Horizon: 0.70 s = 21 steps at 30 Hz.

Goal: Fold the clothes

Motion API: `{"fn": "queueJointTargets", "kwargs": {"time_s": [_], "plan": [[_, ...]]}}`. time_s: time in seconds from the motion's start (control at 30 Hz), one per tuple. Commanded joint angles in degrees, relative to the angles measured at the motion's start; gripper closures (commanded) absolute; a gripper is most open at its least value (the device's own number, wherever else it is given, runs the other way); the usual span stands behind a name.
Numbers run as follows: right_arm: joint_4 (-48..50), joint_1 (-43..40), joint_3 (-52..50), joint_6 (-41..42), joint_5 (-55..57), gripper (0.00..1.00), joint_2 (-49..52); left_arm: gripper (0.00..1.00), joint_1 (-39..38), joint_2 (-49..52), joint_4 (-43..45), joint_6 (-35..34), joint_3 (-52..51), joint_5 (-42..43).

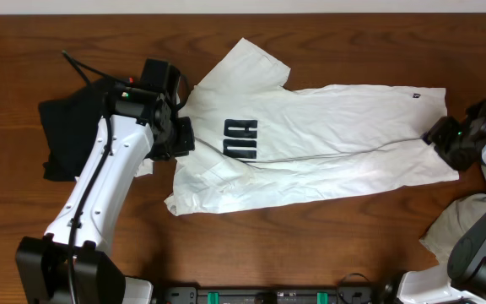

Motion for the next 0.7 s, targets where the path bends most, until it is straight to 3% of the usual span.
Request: {"fn": "queueJointTargets", "kwargs": {"time_s": [0.0,0.17,0.4,0.5,0.67], "plan": [[-3.7,0.0,0.7,-1.2,-1.2,0.44,0.2,0.73,0.0,-0.1,-2.0,1.2,-0.2,-0.7],[-8.3,0.0,0.6,-3.0,-1.2,0.36,0.2,0.7,0.0,-0.1,-7.2,-0.4,-0.3,-0.7],[-10.5,0.0,0.6,-6.3,-5.6,0.3,0.2,0.63,0.0,-0.1,-7.6,-12.4,-7.1,-0.7],[-11.5,0.0,0.6,-6.4,-5.6,0.27,0.2,0.54,0.0,-0.1,-4.8,-14.4,-12.5,-0.7],[-12.1,0.0,0.6,-6.8,-5.6,0.26,0.2,0.41,0.0,-0.1,7.0,-15.6,-22.7,-0.7]]}}
